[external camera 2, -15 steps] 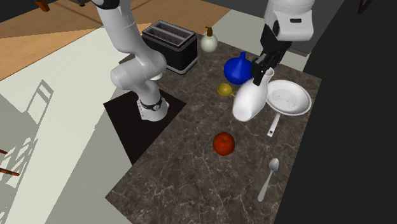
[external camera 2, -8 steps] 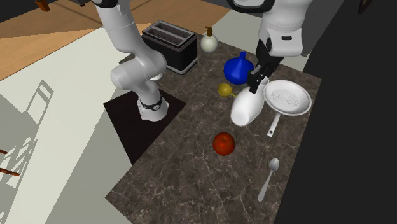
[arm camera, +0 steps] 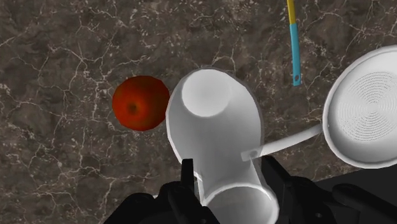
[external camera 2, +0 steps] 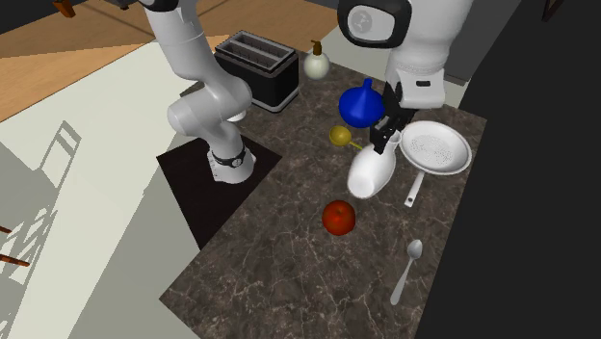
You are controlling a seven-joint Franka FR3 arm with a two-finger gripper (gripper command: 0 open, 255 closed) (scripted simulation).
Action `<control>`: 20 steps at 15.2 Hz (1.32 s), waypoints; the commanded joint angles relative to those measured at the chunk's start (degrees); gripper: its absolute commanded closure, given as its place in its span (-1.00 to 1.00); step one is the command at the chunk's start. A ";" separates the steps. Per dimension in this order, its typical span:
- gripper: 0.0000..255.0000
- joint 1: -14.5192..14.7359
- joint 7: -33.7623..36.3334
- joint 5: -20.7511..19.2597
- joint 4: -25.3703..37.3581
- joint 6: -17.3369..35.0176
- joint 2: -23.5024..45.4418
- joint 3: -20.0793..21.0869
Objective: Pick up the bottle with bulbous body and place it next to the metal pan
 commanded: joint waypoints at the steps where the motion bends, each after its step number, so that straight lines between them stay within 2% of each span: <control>1: 1.00 0.12 0.07 0.12 -1.87 1.77 -0.17 0.14; 13: 1.00 0.33 0.47 -0.03 -10.02 11.05 1.05 0.97; 20: 1.00 0.33 0.51 -0.06 -10.33 11.46 1.15 1.01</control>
